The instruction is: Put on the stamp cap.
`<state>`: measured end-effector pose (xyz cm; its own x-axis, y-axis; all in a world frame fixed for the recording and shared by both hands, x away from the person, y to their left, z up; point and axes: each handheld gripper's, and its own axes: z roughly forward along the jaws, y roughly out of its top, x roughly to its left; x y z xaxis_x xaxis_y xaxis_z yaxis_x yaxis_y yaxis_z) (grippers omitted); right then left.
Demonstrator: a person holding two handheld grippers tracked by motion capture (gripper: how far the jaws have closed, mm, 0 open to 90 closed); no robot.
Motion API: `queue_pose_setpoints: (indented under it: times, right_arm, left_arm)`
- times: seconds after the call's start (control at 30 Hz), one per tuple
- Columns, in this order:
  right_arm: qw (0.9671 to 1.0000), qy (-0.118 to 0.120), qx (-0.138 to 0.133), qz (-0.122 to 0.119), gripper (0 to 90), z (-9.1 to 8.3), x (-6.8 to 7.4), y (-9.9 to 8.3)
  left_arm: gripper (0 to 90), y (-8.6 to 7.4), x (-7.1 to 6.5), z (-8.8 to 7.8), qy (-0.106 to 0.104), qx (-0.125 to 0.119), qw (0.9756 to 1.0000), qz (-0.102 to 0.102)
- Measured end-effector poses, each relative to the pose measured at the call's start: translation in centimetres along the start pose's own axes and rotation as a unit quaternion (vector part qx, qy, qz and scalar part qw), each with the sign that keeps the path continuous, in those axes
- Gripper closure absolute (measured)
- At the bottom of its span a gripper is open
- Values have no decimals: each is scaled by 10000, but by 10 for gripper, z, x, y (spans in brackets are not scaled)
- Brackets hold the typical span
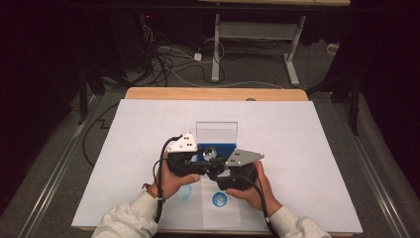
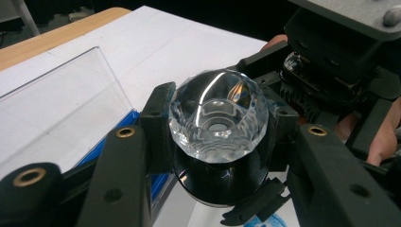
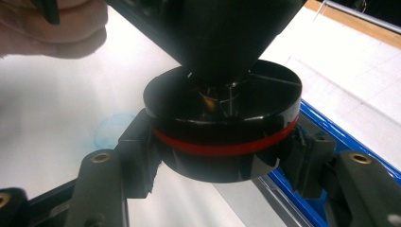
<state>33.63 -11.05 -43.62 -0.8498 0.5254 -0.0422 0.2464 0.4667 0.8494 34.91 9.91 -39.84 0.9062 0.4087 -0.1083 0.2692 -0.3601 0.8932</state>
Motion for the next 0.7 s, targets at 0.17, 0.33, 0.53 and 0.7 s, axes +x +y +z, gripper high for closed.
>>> queue_pose_setpoints:
  times: [0.17, 0.33, 0.53, 0.7]
  right_arm:
    - [10000, -18, -64, 3, 387, -2, 1, 0]
    - [9999, -46, -95, 2, 388, -3, 1, 0]
    - [10000, -76, -26, -36, 387, -1, 0, -2]
    - [10000, -13, 22, -64, 386, 0, -1, -3]
  left_arm:
    - [545, -1, -1, 0, -3, -67, 10000, -29]
    - [545, -1, 0, 1, 10, -22, 10000, -44]
    - [545, -2, -1, 3, 42, 36, 10000, -32]
    - [545, -2, -2, 4, 107, 189, 9997, 62]
